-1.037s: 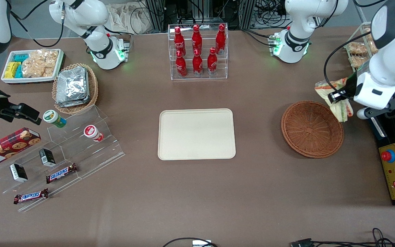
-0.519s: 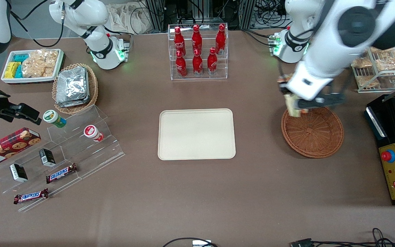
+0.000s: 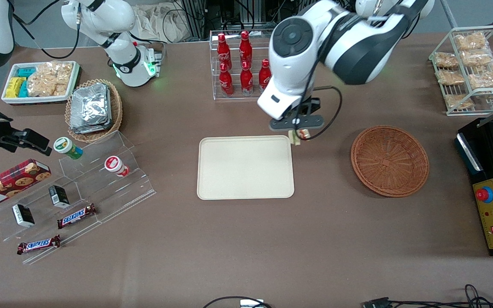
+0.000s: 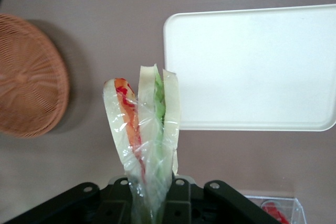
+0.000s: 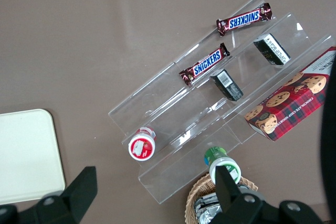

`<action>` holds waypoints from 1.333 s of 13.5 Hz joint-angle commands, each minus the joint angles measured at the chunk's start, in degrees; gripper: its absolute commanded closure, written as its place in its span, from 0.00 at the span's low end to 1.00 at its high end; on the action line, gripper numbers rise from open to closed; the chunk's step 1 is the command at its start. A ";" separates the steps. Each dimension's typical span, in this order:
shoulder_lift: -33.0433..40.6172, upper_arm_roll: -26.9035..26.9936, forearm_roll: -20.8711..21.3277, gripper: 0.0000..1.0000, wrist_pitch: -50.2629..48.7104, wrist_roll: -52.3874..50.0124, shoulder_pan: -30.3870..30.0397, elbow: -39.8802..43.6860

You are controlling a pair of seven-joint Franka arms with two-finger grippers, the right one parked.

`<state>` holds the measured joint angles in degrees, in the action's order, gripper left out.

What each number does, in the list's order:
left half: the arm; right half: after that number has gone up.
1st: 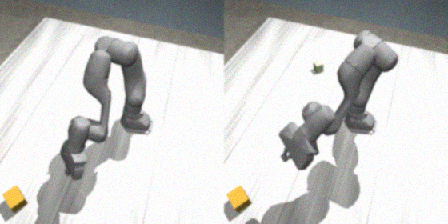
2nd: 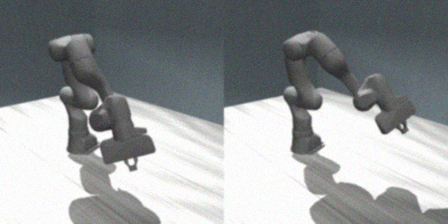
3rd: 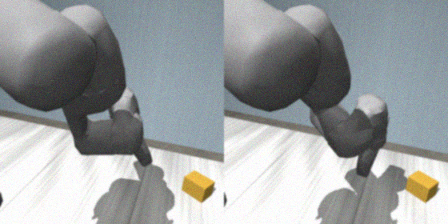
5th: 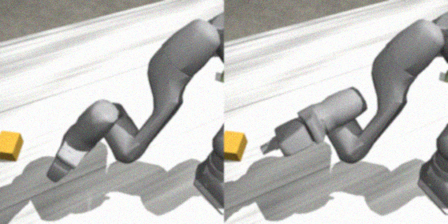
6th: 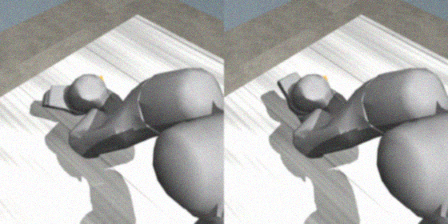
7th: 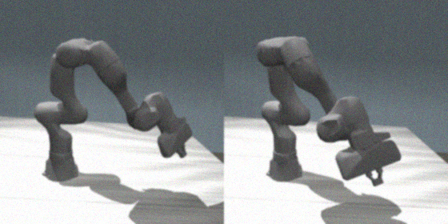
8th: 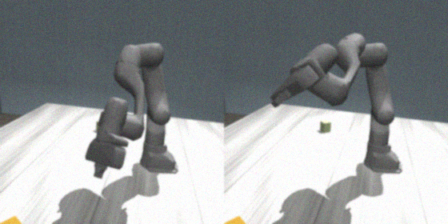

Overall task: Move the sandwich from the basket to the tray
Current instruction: 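Carry the sandwich over the cream tray with the left gripper, then lower the sandwich onto the tray and open the left gripper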

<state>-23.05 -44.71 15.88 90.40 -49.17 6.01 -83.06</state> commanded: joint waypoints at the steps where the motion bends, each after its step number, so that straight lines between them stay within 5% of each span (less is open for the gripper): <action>1: -3.84 -0.90 3.18 0.93 11.23 -0.49 -0.73 -6.63; 7: -16.04 1.38 18.11 0.93 26.83 -1.98 -0.56 -12.83; 14: -21.95 2.97 22.18 0.93 34.14 -7.52 -0.38 -13.27; 15: -22.12 2.97 22.18 0.84 34.05 -7.61 -0.38 -13.27; 16: -22.21 2.97 22.18 0.61 34.14 -7.70 -0.38 -13.27; 17: -22.21 3.05 21.57 0.10 34.14 -8.31 -0.38 -13.18; 18: -22.21 3.05 21.74 0.00 34.05 -9.53 -0.38 -13.27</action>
<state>-45.25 -41.57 36.82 124.02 -56.13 5.61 -96.49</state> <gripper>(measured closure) 0.718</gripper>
